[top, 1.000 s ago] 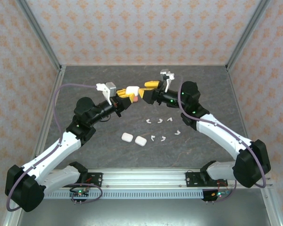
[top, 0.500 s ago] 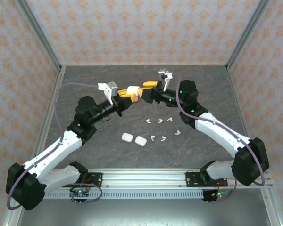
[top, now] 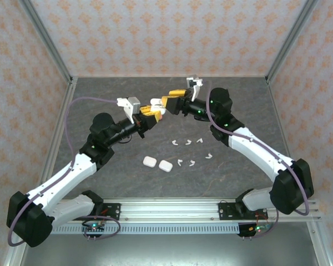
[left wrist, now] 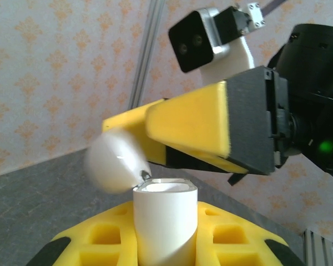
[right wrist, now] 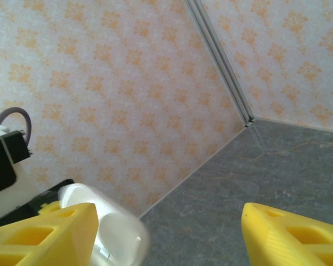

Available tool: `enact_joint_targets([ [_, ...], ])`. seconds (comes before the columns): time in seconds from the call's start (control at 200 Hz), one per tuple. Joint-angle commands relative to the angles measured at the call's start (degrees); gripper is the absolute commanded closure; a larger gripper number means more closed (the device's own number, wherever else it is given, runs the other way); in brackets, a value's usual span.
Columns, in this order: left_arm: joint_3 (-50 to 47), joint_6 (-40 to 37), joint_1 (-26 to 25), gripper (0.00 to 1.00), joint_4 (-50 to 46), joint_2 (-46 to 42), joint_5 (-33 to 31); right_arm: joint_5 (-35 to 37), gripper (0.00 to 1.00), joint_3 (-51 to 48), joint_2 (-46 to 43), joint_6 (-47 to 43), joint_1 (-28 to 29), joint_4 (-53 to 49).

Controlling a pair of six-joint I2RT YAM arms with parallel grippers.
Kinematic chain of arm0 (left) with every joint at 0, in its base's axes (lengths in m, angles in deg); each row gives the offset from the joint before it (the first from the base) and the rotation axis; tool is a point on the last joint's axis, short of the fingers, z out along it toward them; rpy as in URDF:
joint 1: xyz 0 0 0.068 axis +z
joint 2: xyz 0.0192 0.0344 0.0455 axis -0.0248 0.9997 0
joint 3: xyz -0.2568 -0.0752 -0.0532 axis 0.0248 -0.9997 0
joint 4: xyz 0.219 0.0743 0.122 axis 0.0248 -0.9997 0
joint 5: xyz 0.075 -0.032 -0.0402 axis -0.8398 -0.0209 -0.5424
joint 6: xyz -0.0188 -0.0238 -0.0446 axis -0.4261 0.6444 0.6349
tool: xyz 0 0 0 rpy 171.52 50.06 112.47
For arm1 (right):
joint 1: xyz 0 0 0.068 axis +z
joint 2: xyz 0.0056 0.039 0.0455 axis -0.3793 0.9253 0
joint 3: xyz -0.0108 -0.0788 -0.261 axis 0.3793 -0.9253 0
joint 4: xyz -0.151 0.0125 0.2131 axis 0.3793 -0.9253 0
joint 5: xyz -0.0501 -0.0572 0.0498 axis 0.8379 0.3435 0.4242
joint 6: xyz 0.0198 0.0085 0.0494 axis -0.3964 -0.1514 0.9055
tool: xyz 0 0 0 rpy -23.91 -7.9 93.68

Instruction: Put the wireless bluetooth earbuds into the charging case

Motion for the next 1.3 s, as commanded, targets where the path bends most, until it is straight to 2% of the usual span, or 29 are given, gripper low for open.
enact_joint_targets([
  [0.0, 2.54, -1.96, -0.42, 1.0, 0.2, -0.76, 1.63, -0.3, 0.31, 2.0, -0.04, -1.23, -0.17, -1.37],
  [0.34, 2.43, -3.24, -0.48, 1.0, -1.83, -1.24, 0.73, 1.37, 0.3, 1.0, -5.82, -1.16, -2.65, -5.2],
  [0.545, 2.08, -4.27, -0.43, 1.0, -2.87, -2.09, -0.29, 8.16, 0.31, 1.65, -9.6, -6.73, -3.31, -19.93],
  [0.801, 1.23, -4.94, -0.43, 1.0, -3.33, -3.95, -1.12, 15.02, 0.36, -0.45, -12.85, -8.46, -3.4, -31.52],
  [1.006, 0.09, -4.9, -0.5, 1.0, -2.74, -4.69, -1.78, 17.9, 0.4, -1.73, -10.27, -10.56, -3.36, -40.75],
  [1.166, -0.19, -4.79, -0.48, 1.0, -2.39, -4.42, -1.73, 19.6, 0.45, 0.09, -2.37, -12.79, -3.4, -48.32],
  [1.291, -0.37, -4.69, -0.46, 1.0, -2.4, -4.47, -1.78, 21.17, 0.47, 1.03, 2.98, -12.3, -3.35, -50.11],
])
